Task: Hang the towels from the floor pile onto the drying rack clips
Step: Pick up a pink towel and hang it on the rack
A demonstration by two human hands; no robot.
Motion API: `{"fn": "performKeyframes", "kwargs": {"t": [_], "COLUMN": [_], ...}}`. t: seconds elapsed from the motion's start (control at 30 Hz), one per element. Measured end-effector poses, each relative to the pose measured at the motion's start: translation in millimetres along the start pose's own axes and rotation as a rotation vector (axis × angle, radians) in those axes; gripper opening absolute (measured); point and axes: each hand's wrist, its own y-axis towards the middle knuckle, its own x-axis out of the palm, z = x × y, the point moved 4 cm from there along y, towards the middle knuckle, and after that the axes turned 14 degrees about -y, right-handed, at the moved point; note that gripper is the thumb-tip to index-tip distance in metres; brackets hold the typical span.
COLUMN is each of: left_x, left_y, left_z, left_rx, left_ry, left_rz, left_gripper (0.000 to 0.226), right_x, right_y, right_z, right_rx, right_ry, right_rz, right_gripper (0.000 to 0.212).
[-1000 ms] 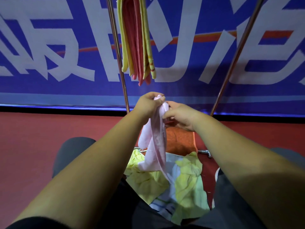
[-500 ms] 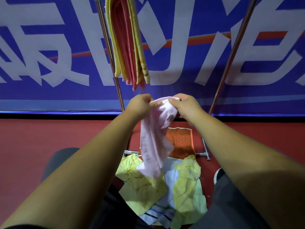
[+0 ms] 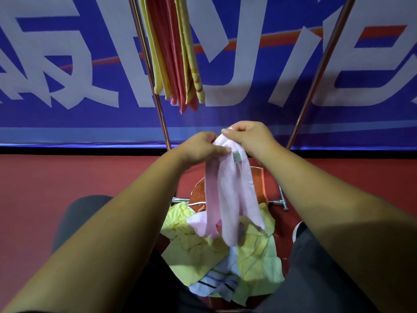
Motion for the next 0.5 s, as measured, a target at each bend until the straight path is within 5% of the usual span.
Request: {"fn": "performKeyframes", "kwargs": {"t": [0.23, 0.33, 0.5], "left_x": [21, 25, 23], "left_y": [-1, 3, 0], "left_z": [-25, -37, -68], "left_rx": [-0.135, -0.102, -0.150], "left_ry": [-0.017, 0.082, -0.374], "left_rz": [-0.147, -0.022, 0.041], "left_gripper": [0.032, 0.043, 0.032], "right_x": [22, 31, 47], "right_y": [-10, -12, 0], "right_z": [43, 61, 76], "right_rx": [0.058, 0.104, 0.246], "right_ry": [0.138, 0.192, 0.226], "right_rz": [-0.083, -0.126, -0.185], "right_gripper": [0.016, 0.015, 0.037]}}
